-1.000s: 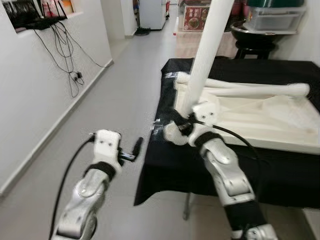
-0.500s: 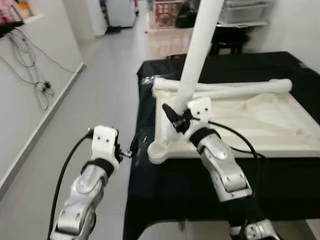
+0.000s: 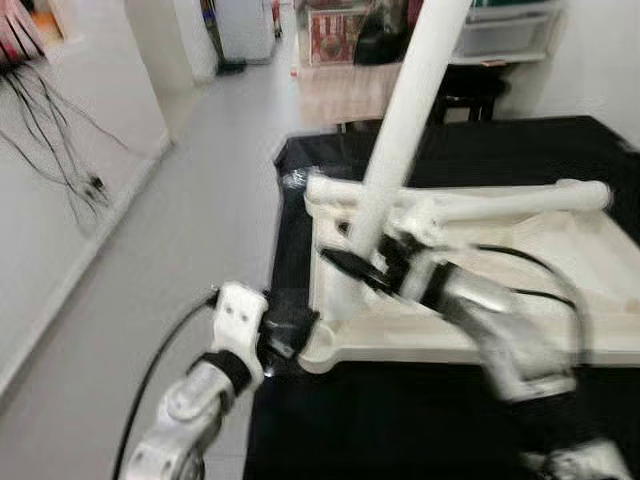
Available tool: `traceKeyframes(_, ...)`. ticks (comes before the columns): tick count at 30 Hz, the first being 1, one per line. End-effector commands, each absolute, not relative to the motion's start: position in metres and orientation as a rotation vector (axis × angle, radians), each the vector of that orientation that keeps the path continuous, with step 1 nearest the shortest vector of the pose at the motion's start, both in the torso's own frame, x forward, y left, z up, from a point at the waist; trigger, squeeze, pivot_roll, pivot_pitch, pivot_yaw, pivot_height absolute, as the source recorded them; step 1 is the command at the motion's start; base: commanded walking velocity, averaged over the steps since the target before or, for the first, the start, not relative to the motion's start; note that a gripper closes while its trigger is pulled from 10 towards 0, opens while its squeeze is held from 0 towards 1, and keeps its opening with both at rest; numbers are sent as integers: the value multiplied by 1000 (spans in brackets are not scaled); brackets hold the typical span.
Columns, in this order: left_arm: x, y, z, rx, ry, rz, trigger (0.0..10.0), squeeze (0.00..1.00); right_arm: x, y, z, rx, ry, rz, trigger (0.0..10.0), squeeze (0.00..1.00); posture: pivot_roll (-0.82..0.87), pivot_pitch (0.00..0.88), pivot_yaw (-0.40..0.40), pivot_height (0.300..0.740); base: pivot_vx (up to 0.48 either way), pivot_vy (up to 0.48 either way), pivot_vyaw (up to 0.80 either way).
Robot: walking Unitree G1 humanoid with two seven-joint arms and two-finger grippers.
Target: Building children table
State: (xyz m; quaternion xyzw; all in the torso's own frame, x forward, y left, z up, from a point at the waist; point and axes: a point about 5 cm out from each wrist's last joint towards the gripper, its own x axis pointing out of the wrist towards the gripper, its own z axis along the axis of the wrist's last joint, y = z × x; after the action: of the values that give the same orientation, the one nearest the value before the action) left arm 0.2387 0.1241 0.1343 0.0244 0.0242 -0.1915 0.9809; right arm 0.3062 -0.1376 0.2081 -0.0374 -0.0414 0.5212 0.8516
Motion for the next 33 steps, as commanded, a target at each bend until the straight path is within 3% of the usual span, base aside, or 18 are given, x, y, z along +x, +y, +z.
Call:
traceKeyframes(1, 235, 130, 132, 75, 78, -342, 10000, 0, 300, -126, 212, -91, -90, 1218, 10000, 0, -11, 50, 24, 740, 0, 0, 0)
traceKeyframes(8, 205, 129, 133, 59, 115, -298, 10000, 0, 296, -117, 222, -51, -60, 1433, 10000, 0, 7, 99, 11, 740, 0, 0, 0)
traceKeyframes(13, 194, 128, 141, 276, 56, -295, 10000, 0, 300, -94, 232, 12, -118, 1535, 10000, 0, 37, 150, 13, 740, 0, 0, 0)
traceKeyframes(19, 187, 129, 145, 333, 45, -284, 10000, 0, 300, -80, 241, 41, -172, 1578, 10000, 0, 54, 181, 17, 740, 0, 0, 0)
traceKeyframes(21, 180, 134, 146, 356, 65, -258, 10000, 0, 298, -61, 241, -20, -197, 1639, 10000, 0, 70, 202, 17, 740, 0, 0, 0)
traceKeyframes(33, 169, 134, 149, 302, 101, -251, 10000, 0, 305, -41, 243, -193, -207, 1714, 10000, 0, 92, 242, -3, 740, 0, 0, 0)
